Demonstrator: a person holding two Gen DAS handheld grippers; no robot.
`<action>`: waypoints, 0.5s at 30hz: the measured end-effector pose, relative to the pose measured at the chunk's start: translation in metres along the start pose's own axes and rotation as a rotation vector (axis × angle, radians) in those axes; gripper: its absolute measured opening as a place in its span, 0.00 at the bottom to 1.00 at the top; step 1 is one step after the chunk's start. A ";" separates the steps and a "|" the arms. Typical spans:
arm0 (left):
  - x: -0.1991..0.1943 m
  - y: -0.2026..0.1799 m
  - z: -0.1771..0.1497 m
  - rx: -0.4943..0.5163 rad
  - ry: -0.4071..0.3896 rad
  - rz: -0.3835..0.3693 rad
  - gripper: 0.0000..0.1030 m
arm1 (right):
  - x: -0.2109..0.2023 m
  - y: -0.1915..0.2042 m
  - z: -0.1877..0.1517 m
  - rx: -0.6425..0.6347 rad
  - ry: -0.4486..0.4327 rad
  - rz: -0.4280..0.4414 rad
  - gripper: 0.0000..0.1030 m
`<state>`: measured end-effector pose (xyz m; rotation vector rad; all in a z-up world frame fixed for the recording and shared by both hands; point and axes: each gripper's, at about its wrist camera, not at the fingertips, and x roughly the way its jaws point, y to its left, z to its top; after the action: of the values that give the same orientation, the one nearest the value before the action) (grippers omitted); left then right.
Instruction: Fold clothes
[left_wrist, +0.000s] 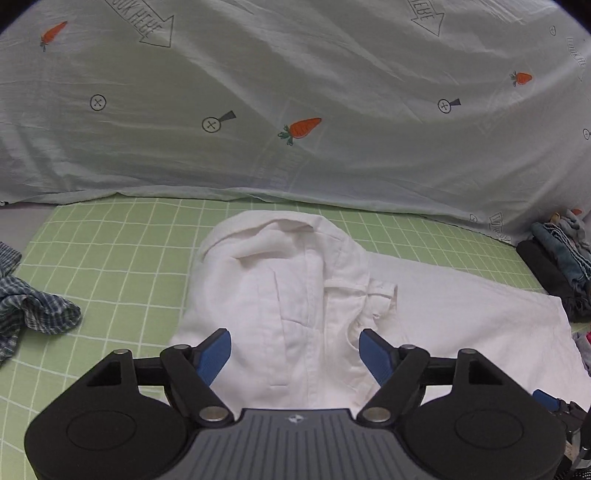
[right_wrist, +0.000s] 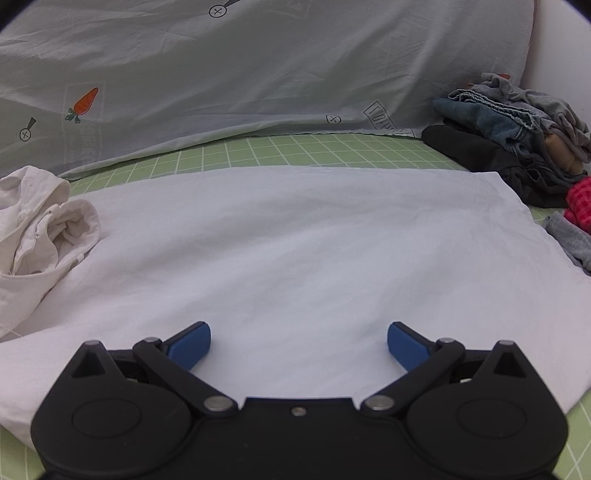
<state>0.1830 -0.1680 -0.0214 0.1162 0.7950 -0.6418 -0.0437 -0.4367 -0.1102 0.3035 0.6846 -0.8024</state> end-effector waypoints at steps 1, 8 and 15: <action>0.003 0.009 0.001 -0.004 0.007 0.040 0.76 | -0.007 0.005 0.004 0.005 -0.018 0.000 1.00; 0.020 0.062 -0.012 -0.117 0.077 0.111 0.77 | -0.031 0.067 0.035 0.011 -0.047 0.215 0.86; 0.024 0.063 -0.021 -0.117 0.076 0.099 0.80 | -0.014 0.128 0.026 0.035 0.095 0.426 0.55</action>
<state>0.2190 -0.1222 -0.0611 0.0732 0.8923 -0.4989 0.0561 -0.3567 -0.0819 0.5026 0.6651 -0.3959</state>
